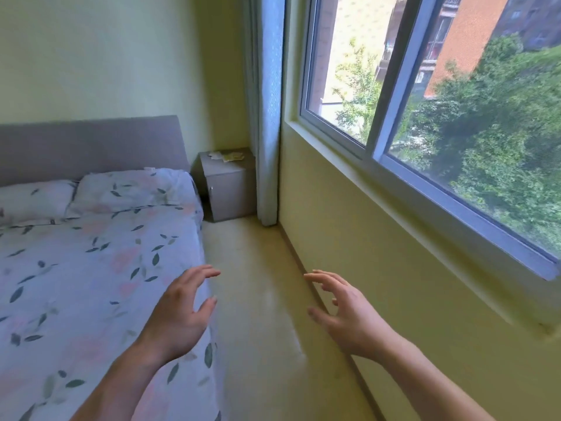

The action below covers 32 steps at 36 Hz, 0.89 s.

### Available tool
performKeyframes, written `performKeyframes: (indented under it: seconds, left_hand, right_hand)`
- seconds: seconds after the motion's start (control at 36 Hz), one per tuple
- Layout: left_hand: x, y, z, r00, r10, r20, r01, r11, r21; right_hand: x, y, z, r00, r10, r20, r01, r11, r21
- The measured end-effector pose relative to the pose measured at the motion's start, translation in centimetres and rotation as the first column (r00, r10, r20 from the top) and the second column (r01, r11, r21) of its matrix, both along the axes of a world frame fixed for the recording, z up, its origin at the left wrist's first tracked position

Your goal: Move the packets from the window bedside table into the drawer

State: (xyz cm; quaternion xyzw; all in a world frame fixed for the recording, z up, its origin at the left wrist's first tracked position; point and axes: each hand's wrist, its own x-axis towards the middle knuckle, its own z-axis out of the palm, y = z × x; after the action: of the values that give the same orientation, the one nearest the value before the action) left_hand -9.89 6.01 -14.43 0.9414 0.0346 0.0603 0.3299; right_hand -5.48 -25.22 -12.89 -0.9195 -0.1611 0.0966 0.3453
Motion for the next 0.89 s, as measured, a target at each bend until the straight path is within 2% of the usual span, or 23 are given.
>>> performKeyframes:
  seconds: [0.33,0.53,0.72,0.89]
  left_hand:
    - [19.8,-2.9,1.8,0.996,-0.069,0.052,0.069,0.998,0.009]
    - [32.1,-0.9,1.3,0.998,-0.044,0.041,0.042,0.997,0.058]
    - [42.0,2.6,1.6,0.994,0.102,-0.046,-0.099,0.993,0.068]
    - [47.9,6.8,1.3,0.966,0.24,-0.095,-0.237,0.97,0.047]
  right_hand:
    - [19.6,-0.3,0.3,1.0,0.019,0.011,-0.02,0.998,0.056]
    - [33.1,2.1,-1.4,0.997,0.071,0.006,-0.071,0.991,0.112]
    - [47.0,5.7,-3.0,0.989,0.134,-0.059,-0.122,0.976,0.178]
    - [57.7,12.5,-3.8,0.959,0.276,-0.066,-0.263,0.951,0.164]
